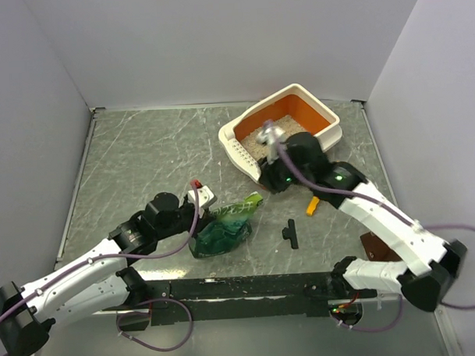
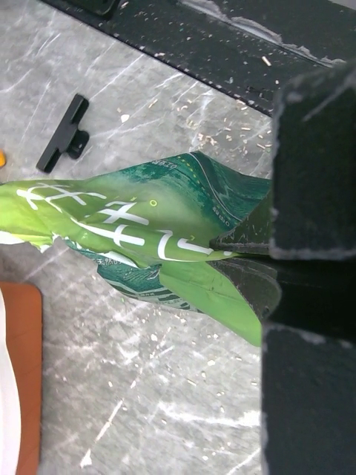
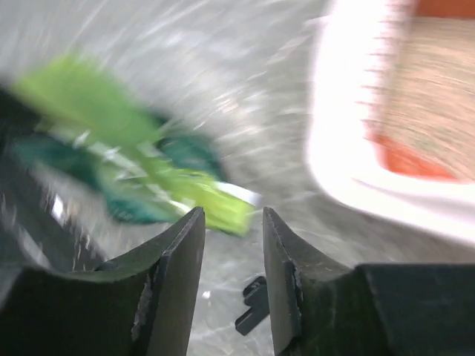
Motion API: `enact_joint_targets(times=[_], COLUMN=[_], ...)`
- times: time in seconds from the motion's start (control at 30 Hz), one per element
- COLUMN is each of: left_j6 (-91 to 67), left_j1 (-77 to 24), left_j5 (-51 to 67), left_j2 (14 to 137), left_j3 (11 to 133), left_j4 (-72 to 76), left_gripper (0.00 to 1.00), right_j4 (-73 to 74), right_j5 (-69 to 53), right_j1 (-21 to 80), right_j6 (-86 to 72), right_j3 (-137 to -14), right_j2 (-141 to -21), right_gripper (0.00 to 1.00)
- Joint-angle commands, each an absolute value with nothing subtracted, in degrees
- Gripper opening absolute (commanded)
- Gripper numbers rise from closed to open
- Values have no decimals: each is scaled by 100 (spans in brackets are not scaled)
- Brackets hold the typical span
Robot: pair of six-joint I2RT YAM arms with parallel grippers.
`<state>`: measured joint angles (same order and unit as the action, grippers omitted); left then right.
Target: Fill the litter box with clean litter
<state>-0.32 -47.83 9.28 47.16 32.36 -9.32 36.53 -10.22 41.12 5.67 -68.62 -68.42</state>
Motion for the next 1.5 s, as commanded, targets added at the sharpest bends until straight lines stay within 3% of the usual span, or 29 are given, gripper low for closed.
enact_joint_targets(times=[0.0,0.1,0.17,0.43,1.03,1.47], left_j6=[-325,-474,-536,-729,-448,-439], left_j1=[-4746,-4720,-4693,-4579,-4614,-4711], left_j5=[63,-359,-632,-537,1159,1828], left_j2=[4606,4623,4632,4492,3938,3981], left_j3=[3260,3313,3331,3349,3076,2971], left_j4=[-1011,-1011,-1020,-765,-246,228], left_gripper=[1,1,1,1,1,1], right_j4=[3760,4094,4122,4104,4561,4650], right_j5=[210,-359,-133,306,1459,1916], right_j1=[3499,3437,3445,3594,4693,4746], right_j6=[-991,-1125,-1475,-2434,-3348,-3586], right_j3=[-6689,-6391,-6014,-4957,-4878,-4922], right_j2=[-6355,-6284,-6197,-6468,-8147,-8639], right_gripper=[39,37,49,52,49,47])
